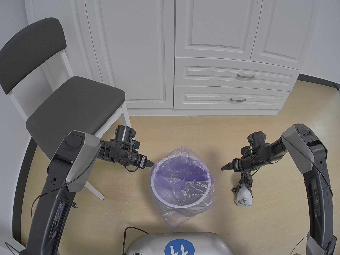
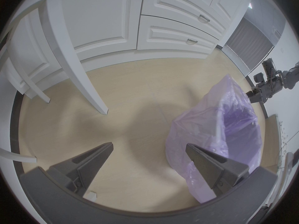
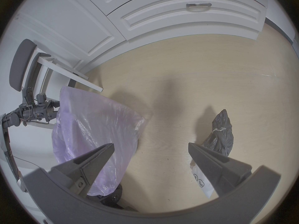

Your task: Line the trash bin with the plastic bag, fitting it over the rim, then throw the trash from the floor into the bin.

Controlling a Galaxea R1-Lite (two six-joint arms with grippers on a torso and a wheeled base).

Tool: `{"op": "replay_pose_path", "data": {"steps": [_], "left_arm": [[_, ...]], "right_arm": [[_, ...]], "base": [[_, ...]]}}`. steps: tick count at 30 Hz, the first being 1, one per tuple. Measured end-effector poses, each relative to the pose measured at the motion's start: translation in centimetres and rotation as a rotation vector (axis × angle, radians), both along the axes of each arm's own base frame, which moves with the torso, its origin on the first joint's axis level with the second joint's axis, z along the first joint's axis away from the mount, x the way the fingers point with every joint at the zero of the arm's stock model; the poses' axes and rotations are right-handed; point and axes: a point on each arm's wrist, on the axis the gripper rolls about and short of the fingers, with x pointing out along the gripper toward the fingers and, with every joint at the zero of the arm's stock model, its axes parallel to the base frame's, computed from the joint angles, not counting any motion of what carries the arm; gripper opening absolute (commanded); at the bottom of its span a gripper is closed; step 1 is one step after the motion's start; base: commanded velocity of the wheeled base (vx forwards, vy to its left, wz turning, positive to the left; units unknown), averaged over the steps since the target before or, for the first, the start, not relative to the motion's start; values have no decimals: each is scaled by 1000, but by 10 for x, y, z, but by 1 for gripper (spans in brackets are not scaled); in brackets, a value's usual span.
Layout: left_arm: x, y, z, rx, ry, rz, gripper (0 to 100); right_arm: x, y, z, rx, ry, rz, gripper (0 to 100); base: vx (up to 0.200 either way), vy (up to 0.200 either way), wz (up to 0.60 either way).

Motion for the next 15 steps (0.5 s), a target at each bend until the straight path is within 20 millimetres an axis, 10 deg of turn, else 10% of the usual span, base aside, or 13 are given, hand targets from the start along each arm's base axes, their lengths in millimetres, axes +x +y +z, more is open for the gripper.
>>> {"op": "replay_pose_path", "data": {"steps": [15], "left_arm": [[-60,18,20,57,174,-36,100]], "right_arm": [[-39,35,51,9,-93,87,100]], "base": [[0,0,0]]}}
